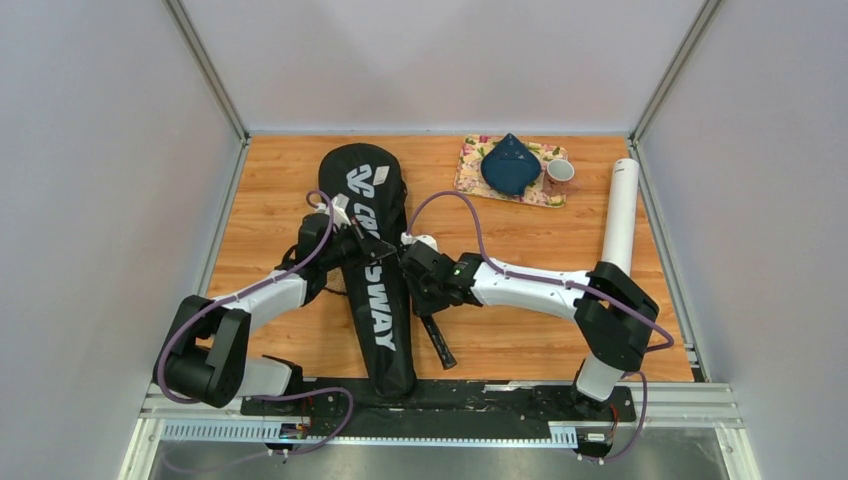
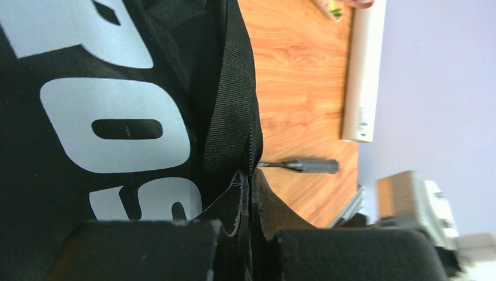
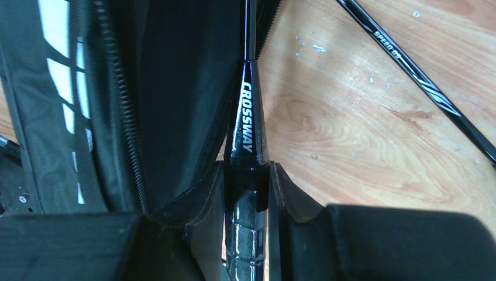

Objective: Pack up the badminton gear

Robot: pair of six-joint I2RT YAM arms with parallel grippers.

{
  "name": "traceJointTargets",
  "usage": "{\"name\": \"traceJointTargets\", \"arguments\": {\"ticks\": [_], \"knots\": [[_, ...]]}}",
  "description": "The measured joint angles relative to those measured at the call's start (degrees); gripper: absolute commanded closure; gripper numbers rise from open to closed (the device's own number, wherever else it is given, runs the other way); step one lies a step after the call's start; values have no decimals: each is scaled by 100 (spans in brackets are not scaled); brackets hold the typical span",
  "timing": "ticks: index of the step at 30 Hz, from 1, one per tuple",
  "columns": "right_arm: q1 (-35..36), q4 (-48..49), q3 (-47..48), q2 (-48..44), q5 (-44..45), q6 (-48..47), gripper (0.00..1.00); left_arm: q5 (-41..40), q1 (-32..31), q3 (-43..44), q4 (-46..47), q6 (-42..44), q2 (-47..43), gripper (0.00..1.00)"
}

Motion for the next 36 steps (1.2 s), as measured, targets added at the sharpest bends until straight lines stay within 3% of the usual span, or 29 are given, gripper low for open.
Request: {"name": "traceJointTargets", "arguments": {"ticks": [8,15,20,26,30,36], "knots": [[-7,675,-282,-2,-210,85,98,208,11,-28,560,-509,90,100],[-387,903,-326,122,-1685,-26,100,92,76,31,-223,63,94,100],[-817,1377,-479,317,-2811,79,87,79,105,31,-337,339,153,100],[-861,1641,-389,909,-3829,74,69,297,114,52,-573,645,457,100],[-874,1895,-367,1180,-4461,50,52,472,107,74,-879,863,455,100],[-992,2492,-374,1176,-4846,33,49,664,63,74,-1252,1071,455,100]]}}
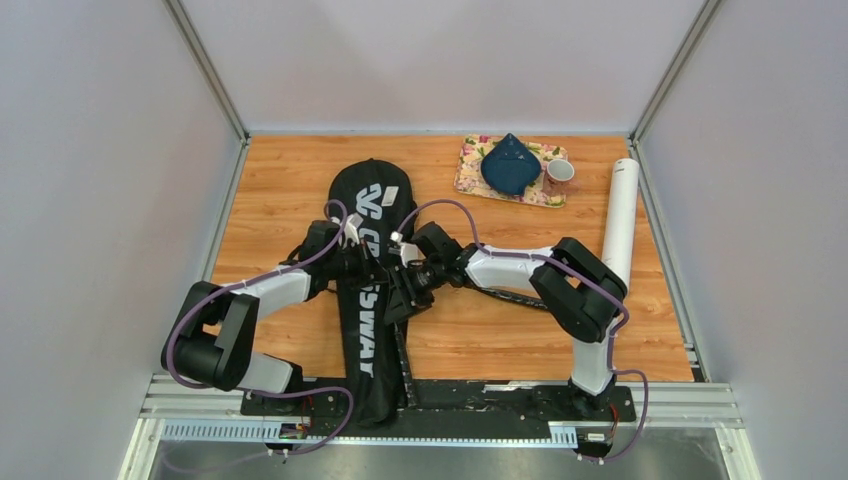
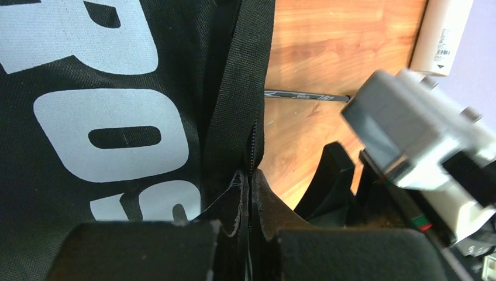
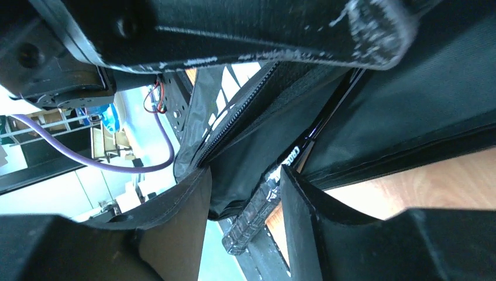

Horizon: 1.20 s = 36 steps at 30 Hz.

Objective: Pack up the badminton gear

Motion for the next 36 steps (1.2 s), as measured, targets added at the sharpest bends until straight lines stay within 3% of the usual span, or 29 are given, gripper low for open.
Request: {"name": "traceJointTargets", "arguments": {"ticks": [8,16,23,28,36], "knots": [[-72,2,-94,-96,361,-109,49,-341,-103,116,-686,557,-413,74],[-356,-79,-608,-1062,953,-70,45,-914,-470,225,-1399,981,-793,55],[-737,94,-708,-1019,1462,313,61,-1738,-1038,236,-1757,1054,-826,49],[-804,627,-715,-463,1515,654,62,-2245,-1403,201,-1856,1038,-1220,47],[-793,1777,-789,151,1462,1222,65,-2459,-1414,101,-1860,968,-1480,53]]}}
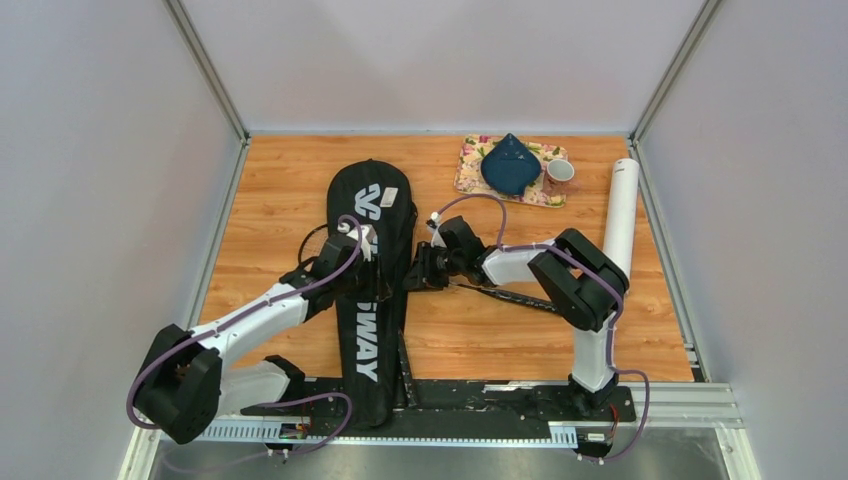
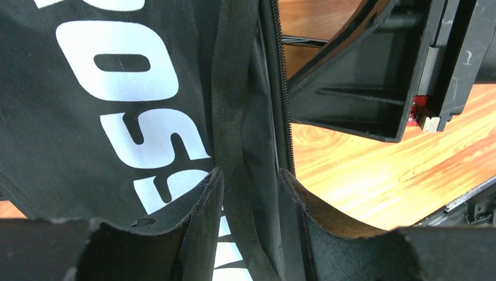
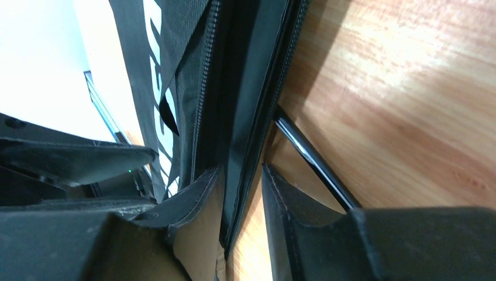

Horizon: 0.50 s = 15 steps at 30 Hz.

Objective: Pack up the badminton gear

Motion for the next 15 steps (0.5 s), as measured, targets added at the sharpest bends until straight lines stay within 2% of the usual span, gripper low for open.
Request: {"name": "traceJointTargets", "arguments": {"ticks": [1,3,4,7,11,12,15], "knots": [[13,122,-11,46,20,79,67,2,0,-17,-2,-9,0,53],[61,354,-28,116,118,240,77,0,0,-42,-4,-17,-2,52],[98,415,-31,133,190,295,87,-2,0,-46,-11,-17,-2,51],[216,535,-50,170,472,437,100,-17,0,-46,-20,-17,-20,47],[293,363,-35,42,785,352,100,-74,-42,-46,-79,-4,-149,44],[304,96,26,-57,901,262,100,-109,-68,-44,-114,4,-199,39],[315,-828,380,-509,1187,-96,100,-170,-157,0,-219,24,-304,39]]}}
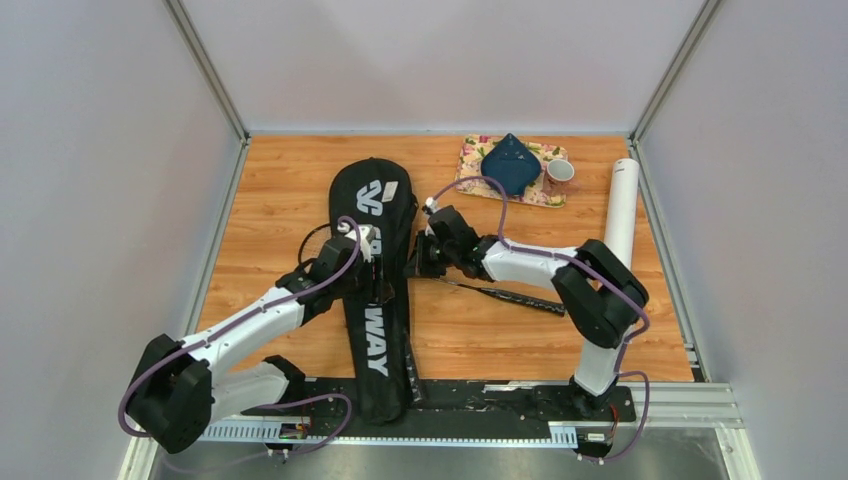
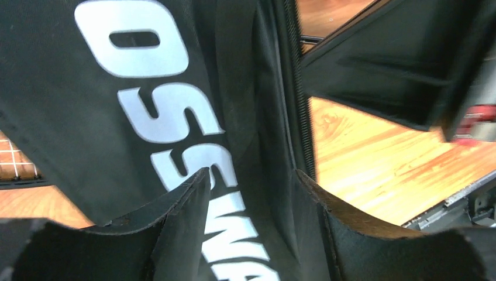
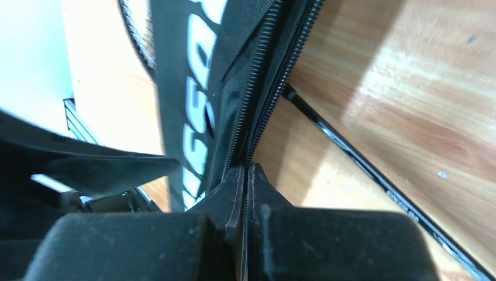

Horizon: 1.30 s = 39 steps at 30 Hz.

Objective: Pack up the badminton gear

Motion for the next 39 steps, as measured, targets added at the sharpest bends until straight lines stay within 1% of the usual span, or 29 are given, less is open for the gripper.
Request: {"name": "traceJointTargets", "arguments": {"ticks": [2,3,6,10,12,15,19,22,25,29,39], "knots": [[4,-601,372,-299,170,-247,100,0,-44,90,-72,-9,-13,39],[4,-1047,723,-411,267,-400,100,-11,-72,162,-85,-17,-13,38],[7,-1858,1552,-531,479,-763,100,-35,-160,485,-79,-42,-11,38],[61,-2693,2286,-588,778,-1161,100,7,-216,844,-39,-120,7,36],[107,-2907,2433,-590,914,-1318,100,9,-219,870,20,-186,-42,29],[223,-3200,2463,-599,1141,-1513,100,-31,-219,846,17,-326,-306,27],[330,-3585,2474,-599,1331,-1650,100,-52,-221,835,114,-599,-745,27],[385,-3832,2597,-599,1419,-1679,100,24,-221,741,267,-817,-822,27],[444,-3952,2778,-601,1519,-1659,100,83,-221,546,361,-975,-798,32],[494,-4000,2874,-636,1668,-1606,100,133,-221,535,332,-1040,-588,32],[708,-4262,3154,-638,2048,-1589,100,210,-273,535,417,-1099,-415,30]]}}
